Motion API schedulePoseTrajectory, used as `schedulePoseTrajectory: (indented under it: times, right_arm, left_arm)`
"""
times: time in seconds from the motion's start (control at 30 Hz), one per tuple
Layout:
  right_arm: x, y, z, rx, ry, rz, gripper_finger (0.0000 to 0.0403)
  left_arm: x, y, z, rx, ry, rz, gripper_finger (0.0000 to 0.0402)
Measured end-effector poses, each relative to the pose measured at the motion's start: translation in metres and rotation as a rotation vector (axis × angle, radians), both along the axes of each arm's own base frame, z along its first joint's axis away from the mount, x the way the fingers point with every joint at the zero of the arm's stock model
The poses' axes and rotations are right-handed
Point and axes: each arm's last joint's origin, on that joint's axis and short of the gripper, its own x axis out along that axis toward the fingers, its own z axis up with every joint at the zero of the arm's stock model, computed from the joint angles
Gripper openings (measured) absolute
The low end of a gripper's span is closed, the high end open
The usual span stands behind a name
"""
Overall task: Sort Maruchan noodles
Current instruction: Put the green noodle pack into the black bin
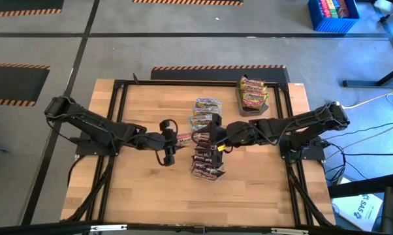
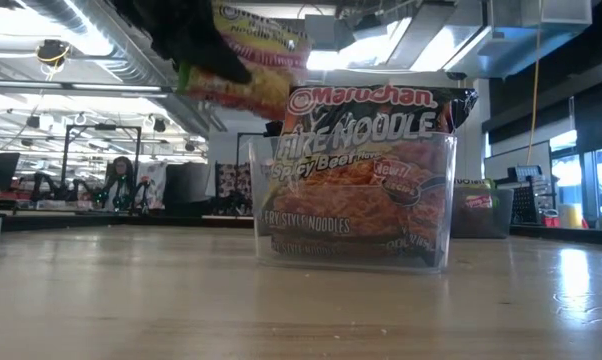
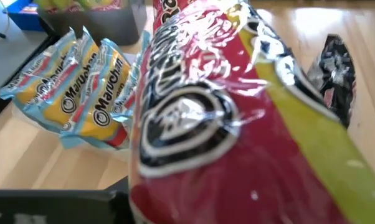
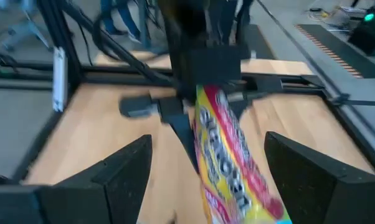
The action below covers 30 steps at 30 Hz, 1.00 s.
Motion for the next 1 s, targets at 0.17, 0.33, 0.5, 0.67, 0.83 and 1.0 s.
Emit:
schedulePoseTrajectory:
  times: [0.17,0.33,0.5,0.67,0.83,1.0]
  right_arm:
    - [0.015,-0.014,-0.015,0.122,0.040,0.016,0.0292]
    - [0.028,-0.025,-0.040,0.177,0.143,0.024,0.0292]
    - [0.040,-0.035,-0.064,0.160,0.230,0.016,0.0292]
    - [0.053,-0.038,-0.084,0.188,0.257,0.061,0.0292]
    - [0.056,-0.039,-0.089,0.170,0.257,0.064,0.0291]
    - [0.058,-0.039,-0.086,0.167,0.224,0.075,0.0254]
  left_arm:
    - [0.005,0.000,-0.008,0.010,0.027,-0.001,0.0152]
    - [0.013,0.007,-0.022,-0.006,0.096,-0.004,0.0152]
    - [0.019,0.011,-0.032,-0.037,0.127,-0.028,0.0152]
    - [0.019,0.009,-0.029,-0.018,0.115,-0.041,0.0152]
    - [0.016,0.009,-0.022,-0.005,0.082,-0.055,0.0153]
    - [0.016,0.009,-0.021,0.003,0.082,-0.060,0.0153]
